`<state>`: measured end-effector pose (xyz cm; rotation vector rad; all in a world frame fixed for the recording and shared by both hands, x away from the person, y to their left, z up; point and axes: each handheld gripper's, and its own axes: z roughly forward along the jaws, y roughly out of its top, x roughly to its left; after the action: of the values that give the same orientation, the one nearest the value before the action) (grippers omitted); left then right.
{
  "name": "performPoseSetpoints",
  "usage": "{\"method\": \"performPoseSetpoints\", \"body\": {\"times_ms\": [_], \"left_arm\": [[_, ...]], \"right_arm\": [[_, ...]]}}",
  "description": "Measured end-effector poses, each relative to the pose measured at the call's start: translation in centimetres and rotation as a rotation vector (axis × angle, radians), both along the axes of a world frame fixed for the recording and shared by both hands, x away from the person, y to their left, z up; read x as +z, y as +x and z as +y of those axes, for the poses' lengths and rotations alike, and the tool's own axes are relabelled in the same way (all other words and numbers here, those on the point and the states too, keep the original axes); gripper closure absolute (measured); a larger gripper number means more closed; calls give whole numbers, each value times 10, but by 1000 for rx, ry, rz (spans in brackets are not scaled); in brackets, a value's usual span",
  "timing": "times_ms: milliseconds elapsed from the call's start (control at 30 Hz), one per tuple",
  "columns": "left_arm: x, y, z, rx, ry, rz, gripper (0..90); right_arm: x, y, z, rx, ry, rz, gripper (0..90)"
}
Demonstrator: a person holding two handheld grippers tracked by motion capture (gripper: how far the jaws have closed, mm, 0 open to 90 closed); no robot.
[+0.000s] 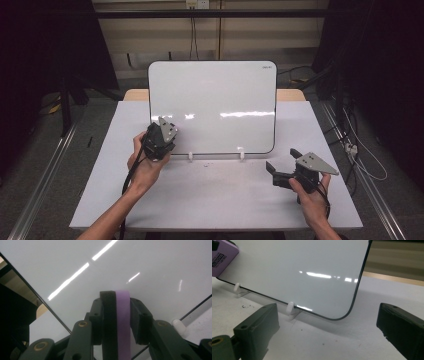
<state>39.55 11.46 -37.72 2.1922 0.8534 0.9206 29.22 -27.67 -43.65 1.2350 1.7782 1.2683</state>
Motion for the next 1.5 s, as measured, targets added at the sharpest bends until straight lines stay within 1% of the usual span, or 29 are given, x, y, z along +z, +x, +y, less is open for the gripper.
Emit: {"method": "performPoseSetpoints", "body": {"times_ms": [67, 100, 133, 200, 233, 267, 300, 333, 367, 400, 467, 533, 600, 700, 767, 800, 833, 900, 933, 967, 1033, 1067, 1133, 1167, 1200, 1233, 1267, 1367, 1500], "left_arm": [[1, 0, 2, 2, 5, 4, 661], [0, 0, 2, 4, -3, 1, 656], [1, 1, 3, 2, -12, 12, 649], [2, 2, 6, 0, -53, 19, 628], [2, 2, 7, -10, -77, 29, 596], [2, 2, 8, 0, -90, 16, 543], [2, 1, 9, -1, -105, 22, 527], [1, 1, 11, -9, -126, 24, 527], [2, 0, 13, -33, -133, 43, 509], [1, 0, 15, -40, -146, 49, 474], [-1, -2, 18, -29, -180, 44, 411], [-1, -2, 21, -34, -206, 63, 350], [-2, -3, 23, -23, -237, 40, 262], [-1, -3, 26, -42, -270, 55, 159], [-1, -3, 25, -50, -313, 63, 87], [-1, -3, 26, -51, -333, 67, 71], [-1, -3, 26, -53, -360, 72, 64], [0, -4, 27, -52, -365, 69, 53], [0, -5, 27, -50, -391, 68, 51], [1, -5, 28, -58, -377, 61, 51], [2, -6, 30, -57, -374, 57, 51], [2, -7, 31, -65, -385, 59, 51], [2, -13, 33, -76, -391, 61, 51], [2, -16, 35, -90, -392, 68, 51], [2, -19, 36, -91, -383, 70, 51], [2, -21, 38, -90, -388, 67, 51], [2, -24, 39, -86, -419, 64, 51], [0, -29, 44, -79, -442, 56, 51], [-6, -35, 52, -63, -477, 77, 51]], "right_arm": [[0, 0, 0, 1, 3, 1, 38], [0, 0, 0, 1, 3, 2, 38], [0, 0, 0, 1, 2, 1, 38], [0, 1, 1, 3, 2, 2, 40], [-1, 1, 1, 3, 1, 2, 40], [-1, 1, 0, 3, 1, 1, 40], [-1, 1, 0, 3, 0, -1, 40], [-1, 1, 0, 2, -3, -1, 40], [-1, 1, 0, 2, -1, -1, 40], [-1, 1, -1, -1, 2, 1, 40], [-1, 1, -1, -6, 0, 2, 42], [0, 1, -2, -8, -1, -2, 44], [0, 1, -2, -7, -4, -4, 44], [0, 1, -1, -7, -5, -4, 44], [-1, 1, -1, -7, -4, -3, 44], [-1, 1, -1, -7, -5, -3, 44], [-1, 1, -1, -6, -4, -3, 43], [-1, 0, -1, -5, -5, -2, 44], [0, 0, -1, -5, -8, -3, 44], [0, 0, -1, -5, -8, -3, 44], [0, 0, -1, -7, -11, -4, 44], [0, 0, -1, -7, -11, -5, 43], [0, -1, -1, -11, -12, -4, 44], [0, -1, -2, -12, -15, -5, 44], [0, -2, -2, -13, -16, -5, 44], [0, -2, -2, -14, -19, -5, 44], [0, -2, -2, -13, -20, -6, 43], [0, -2, -2, -19, -22, -2, 45], [1, -3, -3, -19, -33, -1, 50]]}}
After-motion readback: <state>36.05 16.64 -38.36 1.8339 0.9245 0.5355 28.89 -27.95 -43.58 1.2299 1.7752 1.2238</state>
